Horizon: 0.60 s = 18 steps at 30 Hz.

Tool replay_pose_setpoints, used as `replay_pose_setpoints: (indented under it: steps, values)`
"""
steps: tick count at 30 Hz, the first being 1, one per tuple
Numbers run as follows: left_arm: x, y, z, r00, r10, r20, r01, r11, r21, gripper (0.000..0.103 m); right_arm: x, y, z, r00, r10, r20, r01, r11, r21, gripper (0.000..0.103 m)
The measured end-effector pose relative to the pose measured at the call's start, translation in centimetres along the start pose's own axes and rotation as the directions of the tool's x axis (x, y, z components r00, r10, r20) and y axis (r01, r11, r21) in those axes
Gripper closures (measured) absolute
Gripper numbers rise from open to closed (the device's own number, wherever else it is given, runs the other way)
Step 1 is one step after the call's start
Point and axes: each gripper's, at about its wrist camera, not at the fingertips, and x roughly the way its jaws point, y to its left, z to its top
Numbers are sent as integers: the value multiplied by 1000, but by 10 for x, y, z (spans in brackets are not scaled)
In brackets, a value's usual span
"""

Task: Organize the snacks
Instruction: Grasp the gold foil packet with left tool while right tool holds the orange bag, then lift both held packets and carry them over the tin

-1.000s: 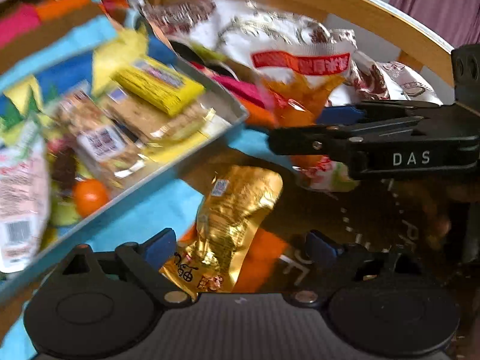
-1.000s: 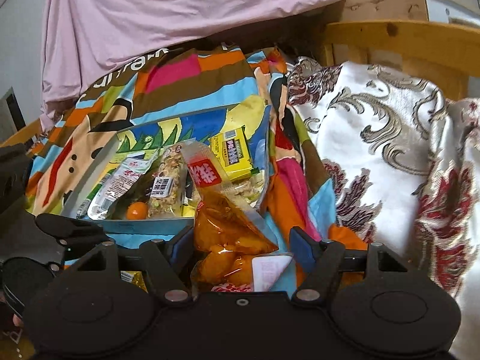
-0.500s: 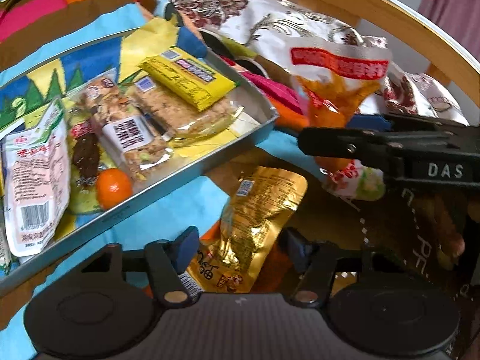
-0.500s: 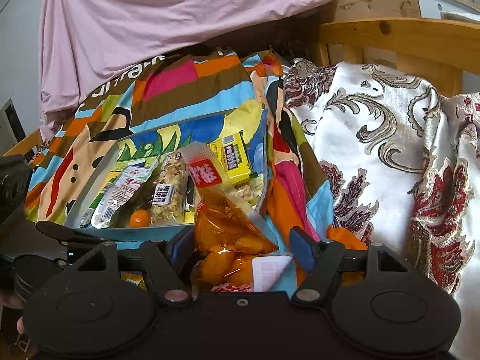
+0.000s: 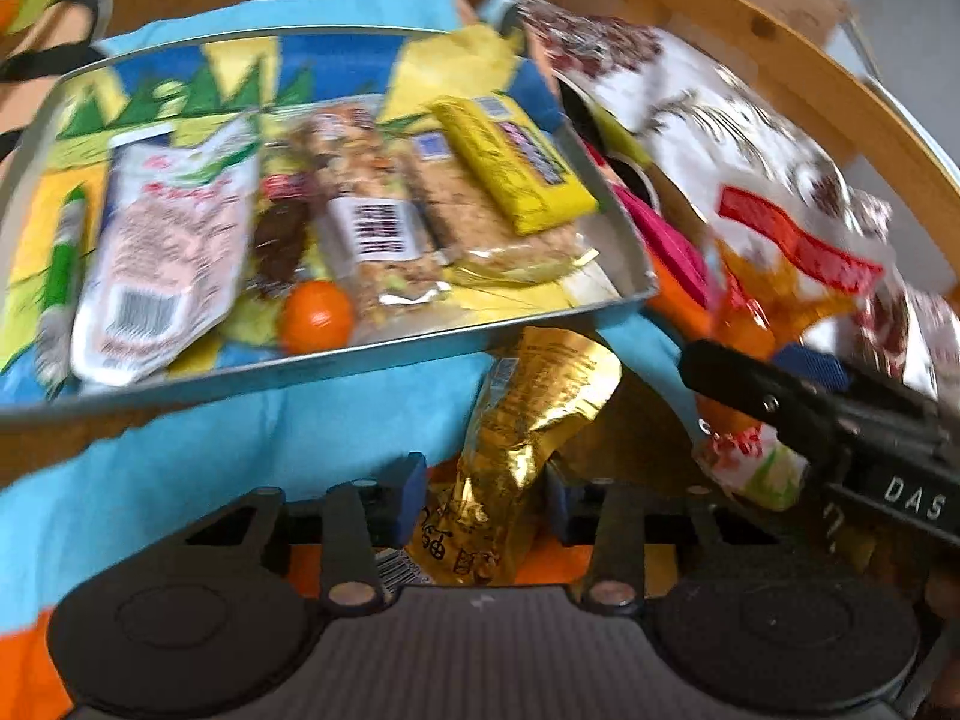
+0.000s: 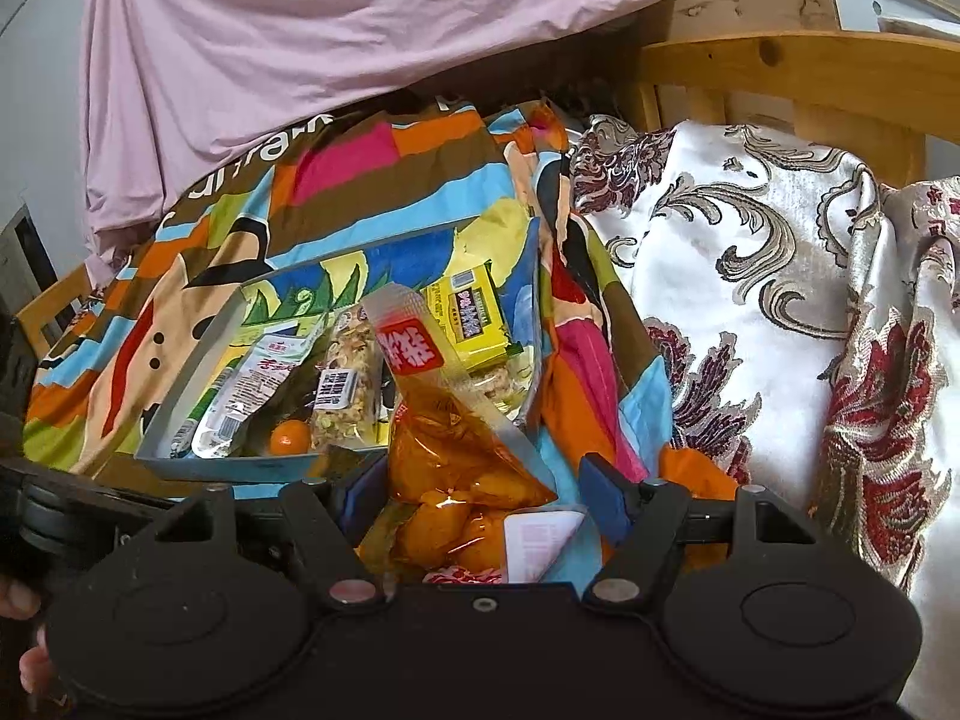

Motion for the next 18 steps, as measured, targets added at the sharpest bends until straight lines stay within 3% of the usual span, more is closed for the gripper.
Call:
replay_pose_setpoints:
  steps: [4,18]
  values:
    - [-15,2,-9,999,29,42,-26,997,-67,70,-5,3,-1,1000,8,-5,-8,1000,7,32]
    - [-69,12,-35,980,59,188,-26,985,-171,71,-17,29,-9,997,78,3,-78,996,-50,32]
